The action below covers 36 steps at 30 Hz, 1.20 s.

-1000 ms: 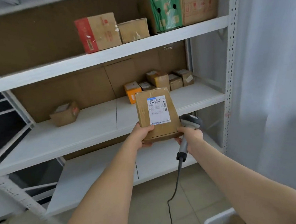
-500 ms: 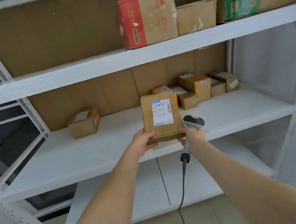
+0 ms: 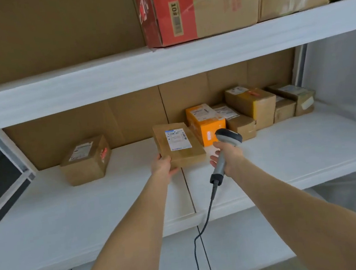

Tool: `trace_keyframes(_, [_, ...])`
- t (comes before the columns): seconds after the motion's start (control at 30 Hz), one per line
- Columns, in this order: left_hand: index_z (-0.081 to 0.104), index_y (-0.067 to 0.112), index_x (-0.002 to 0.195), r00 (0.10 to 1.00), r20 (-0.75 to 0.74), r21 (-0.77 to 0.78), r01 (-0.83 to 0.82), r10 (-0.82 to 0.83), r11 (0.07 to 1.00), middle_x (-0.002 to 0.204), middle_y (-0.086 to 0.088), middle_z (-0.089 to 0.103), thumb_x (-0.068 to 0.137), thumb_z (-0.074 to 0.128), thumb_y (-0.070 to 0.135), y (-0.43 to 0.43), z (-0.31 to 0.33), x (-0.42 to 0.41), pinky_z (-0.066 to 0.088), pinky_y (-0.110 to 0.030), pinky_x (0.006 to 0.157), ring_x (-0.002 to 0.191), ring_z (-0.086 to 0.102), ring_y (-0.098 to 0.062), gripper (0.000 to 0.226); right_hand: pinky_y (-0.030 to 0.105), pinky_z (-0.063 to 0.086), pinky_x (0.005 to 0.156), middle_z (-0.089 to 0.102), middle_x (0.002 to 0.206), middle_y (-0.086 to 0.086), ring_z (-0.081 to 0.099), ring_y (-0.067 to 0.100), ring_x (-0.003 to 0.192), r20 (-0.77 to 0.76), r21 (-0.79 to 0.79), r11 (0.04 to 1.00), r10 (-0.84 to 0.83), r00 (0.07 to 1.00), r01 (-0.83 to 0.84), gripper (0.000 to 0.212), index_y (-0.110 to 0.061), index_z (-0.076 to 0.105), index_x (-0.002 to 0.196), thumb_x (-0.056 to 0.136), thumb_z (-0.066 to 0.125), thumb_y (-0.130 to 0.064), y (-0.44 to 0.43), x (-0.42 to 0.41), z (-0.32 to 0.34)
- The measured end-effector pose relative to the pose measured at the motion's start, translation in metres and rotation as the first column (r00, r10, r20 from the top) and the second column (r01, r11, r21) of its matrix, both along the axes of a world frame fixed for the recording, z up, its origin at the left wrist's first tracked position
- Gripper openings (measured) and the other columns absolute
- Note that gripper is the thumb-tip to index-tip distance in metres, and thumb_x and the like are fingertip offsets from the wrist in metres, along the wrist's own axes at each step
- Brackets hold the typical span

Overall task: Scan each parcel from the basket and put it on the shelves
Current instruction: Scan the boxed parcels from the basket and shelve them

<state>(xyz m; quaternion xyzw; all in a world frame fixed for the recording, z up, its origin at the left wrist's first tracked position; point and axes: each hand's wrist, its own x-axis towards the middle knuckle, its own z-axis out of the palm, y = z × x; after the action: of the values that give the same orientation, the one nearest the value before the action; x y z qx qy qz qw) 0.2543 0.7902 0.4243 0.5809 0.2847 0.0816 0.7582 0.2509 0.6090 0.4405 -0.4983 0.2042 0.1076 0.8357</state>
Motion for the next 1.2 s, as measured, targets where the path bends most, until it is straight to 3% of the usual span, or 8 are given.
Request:
trace_keyframes(0.17, [0.050, 0.016, 0.131, 1.000, -0.028, 0.020, 0.014, -0.014, 1.000, 0.130, -0.009, 0.056, 0.099, 0.046, 0.008, -0.001, -0.008, 0.052, 0.052, -0.036, 0.081, 0.106, 0.056, -0.025, 0.033, 0.039, 0.053, 0.072, 0.056, 0.122, 0.014, 0.061, 0.031, 0.101, -0.071, -0.002, 1.000, 0.026, 0.997, -0.026, 0.038, -0.008, 0.055, 0.120, 0.087, 0.072, -0.015, 0.001, 0.039, 0.000])
trace_keyframes(0.27, [0.049, 0.014, 0.132, 0.999, -0.053, 0.025, 0.007, -0.006, 1.000, 0.132, -0.009, 0.054, 0.101, 0.045, 0.012, 0.004, -0.016, 0.076, 0.052, -0.036, 0.081, 0.118, 0.054, -0.030, 0.032, 0.037, 0.053, 0.063, 0.057, 0.120, 0.014, 0.062, 0.031, 0.102, -0.112, -0.029, 0.999, 0.035, 0.993, -0.039, 0.035, -0.011, 0.053, 0.115, 0.086, 0.073, -0.017, 0.005, 0.054, -0.003])
trace_keyframes(0.53, [0.055, 0.016, 0.130, 0.997, -0.081, 0.058, 0.000, 0.005, 0.998, 0.118, -0.008, 0.056, 0.101, 0.042, 0.008, 0.021, -0.036, 0.127, 0.054, -0.043, 0.083, 0.098, 0.053, -0.026, 0.033, 0.033, 0.054, 0.058, 0.062, 0.109, 0.012, 0.066, 0.026, 0.089, -0.138, -0.038, 0.999, -0.043, 0.989, 0.039, 0.027, -0.012, 0.055, 0.103, 0.084, 0.075, -0.018, 0.013, 0.076, -0.014])
trace_keyframes(0.6, [0.054, 0.019, 0.134, 0.997, -0.074, 0.055, 0.000, 0.004, 0.998, 0.120, -0.008, 0.057, 0.101, 0.042, 0.007, 0.022, -0.040, 0.135, 0.053, -0.041, 0.082, 0.094, 0.053, -0.024, 0.037, 0.033, 0.054, 0.056, 0.063, 0.105, 0.012, 0.065, 0.025, 0.084, -0.140, -0.026, 0.997, -0.079, 0.987, 0.076, 0.024, -0.013, 0.054, 0.094, 0.083, 0.075, -0.017, 0.014, 0.080, -0.017])
trace_keyframes(0.67, [0.052, 0.021, 0.136, 0.998, -0.067, 0.078, 0.004, 0.001, 0.997, 0.124, -0.008, 0.058, 0.100, 0.042, 0.004, 0.021, -0.044, 0.140, 0.051, -0.037, 0.082, 0.095, 0.055, -0.023, 0.041, 0.033, 0.053, 0.053, 0.063, 0.103, 0.011, 0.066, 0.024, 0.083, -0.146, -0.027, 0.994, -0.110, 0.983, 0.107, 0.028, -0.012, 0.054, 0.099, 0.082, 0.076, -0.017, 0.015, 0.081, -0.019])
trace_keyframes(0.8, [0.047, 0.013, 0.140, 0.987, -0.142, 0.199, 0.105, -0.077, 0.974, 0.135, -0.012, 0.055, 0.095, 0.049, -0.001, 0.025, -0.049, 0.150, 0.047, -0.038, 0.100, 0.118, 0.055, -0.030, 0.047, 0.033, 0.054, 0.055, 0.065, 0.103, 0.012, 0.067, 0.025, 0.084, -0.154, -0.043, 0.986, -0.166, 0.974, 0.161, 0.031, -0.010, 0.055, 0.106, 0.082, 0.074, -0.015, 0.019, 0.083, -0.021])
trace_keyframes(0.93, [0.053, 0.006, 0.132, 0.972, -0.201, 0.270, 0.174, -0.122, 0.947, 0.130, -0.015, 0.058, 0.094, 0.049, 0.000, 0.026, -0.049, 0.156, 0.049, -0.034, 0.094, 0.115, 0.057, -0.031, 0.039, 0.034, 0.055, 0.060, 0.065, 0.102, 0.014, 0.066, 0.026, 0.081, -0.150, -0.044, 0.971, -0.237, 0.960, 0.233, 0.018, -0.011, 0.051, 0.089, 0.085, 0.069, -0.012, 0.019, 0.083, -0.022])
trace_keyframes(1.2, [0.046, 0.003, 0.136, 0.907, -0.346, 0.361, 0.365, -0.241, 0.858, 0.137, -0.016, 0.049, 0.094, 0.054, 0.010, 0.027, -0.036, 0.153, 0.045, -0.039, 0.102, 0.122, 0.050, -0.030, 0.043, 0.031, 0.054, 0.059, 0.064, 0.103, 0.013, 0.064, 0.023, 0.080, -0.114, -0.088, 0.962, -0.266, 0.957, 0.257, 0.024, -0.011, 0.053, 0.092, 0.083, 0.074, -0.015, 0.023, 0.074, -0.013])
